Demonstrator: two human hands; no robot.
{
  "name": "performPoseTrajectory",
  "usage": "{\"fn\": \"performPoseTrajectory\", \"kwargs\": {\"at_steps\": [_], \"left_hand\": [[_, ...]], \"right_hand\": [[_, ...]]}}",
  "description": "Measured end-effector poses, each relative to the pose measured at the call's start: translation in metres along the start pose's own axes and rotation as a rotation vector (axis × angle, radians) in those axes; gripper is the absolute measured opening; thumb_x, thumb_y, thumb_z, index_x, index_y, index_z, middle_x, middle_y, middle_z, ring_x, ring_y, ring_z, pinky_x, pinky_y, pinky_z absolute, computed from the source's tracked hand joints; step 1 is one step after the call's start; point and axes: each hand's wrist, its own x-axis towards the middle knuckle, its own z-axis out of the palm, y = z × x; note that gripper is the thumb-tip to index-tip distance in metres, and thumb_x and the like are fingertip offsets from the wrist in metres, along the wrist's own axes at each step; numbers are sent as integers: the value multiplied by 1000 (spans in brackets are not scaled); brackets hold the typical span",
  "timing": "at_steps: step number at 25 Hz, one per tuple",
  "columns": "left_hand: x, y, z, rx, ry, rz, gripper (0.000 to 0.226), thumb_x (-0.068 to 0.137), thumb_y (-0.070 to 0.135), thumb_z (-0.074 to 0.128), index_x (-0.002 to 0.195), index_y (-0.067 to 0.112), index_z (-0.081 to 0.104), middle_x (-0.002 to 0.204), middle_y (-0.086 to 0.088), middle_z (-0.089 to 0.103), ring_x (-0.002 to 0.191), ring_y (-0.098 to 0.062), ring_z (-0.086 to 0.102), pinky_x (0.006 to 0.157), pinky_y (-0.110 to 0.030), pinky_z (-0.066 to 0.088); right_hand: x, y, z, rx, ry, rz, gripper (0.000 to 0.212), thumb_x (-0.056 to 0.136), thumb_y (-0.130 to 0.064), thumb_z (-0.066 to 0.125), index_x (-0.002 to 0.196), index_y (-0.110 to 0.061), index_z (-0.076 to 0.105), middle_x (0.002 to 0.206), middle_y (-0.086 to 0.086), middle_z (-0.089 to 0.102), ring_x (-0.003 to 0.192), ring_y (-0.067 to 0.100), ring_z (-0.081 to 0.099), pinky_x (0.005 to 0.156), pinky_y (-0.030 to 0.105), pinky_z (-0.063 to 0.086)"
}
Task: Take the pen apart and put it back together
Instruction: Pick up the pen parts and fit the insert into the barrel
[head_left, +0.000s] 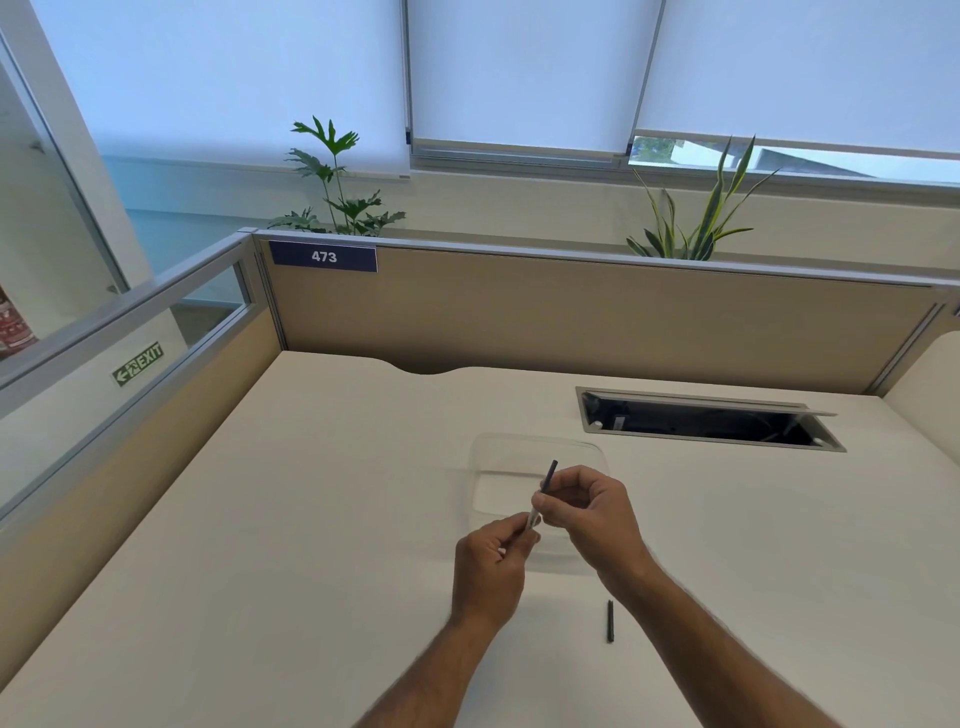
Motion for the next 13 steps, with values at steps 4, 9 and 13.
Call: {"fn": "performPoseTrajectory", "kwargs": {"at_steps": [4,9,13], "left_hand": [[1,-1,0,-18,-1,10,21,92,10,67,107,22,76,93,13,77,84,-3,72,75,-19,57],[1,-4,-1,-7,3,1,21,91,12,68,109,21,75,96,11,78,87,-4,72,78,-27,59],[1,-4,-3,-11,21,5,23,88,11,71,106,25,75,89,29,74,87,-1,71,75,-20,57]], "right_hand": [[-3,2,-1,-3,-43,19,14,77,-10,82,88,-15,75,80,5,78,77,20,75,72,32,63],[-5,2,-2,-14,-26,9,15,77,-17,83,90,-17,76,80,2,79,77,17,76,70,32,64],[-10,16,-10,-79,52,29,10,75,-23,84,81,-21,76,75,1,77,73,18,74,65,36,64]]}}
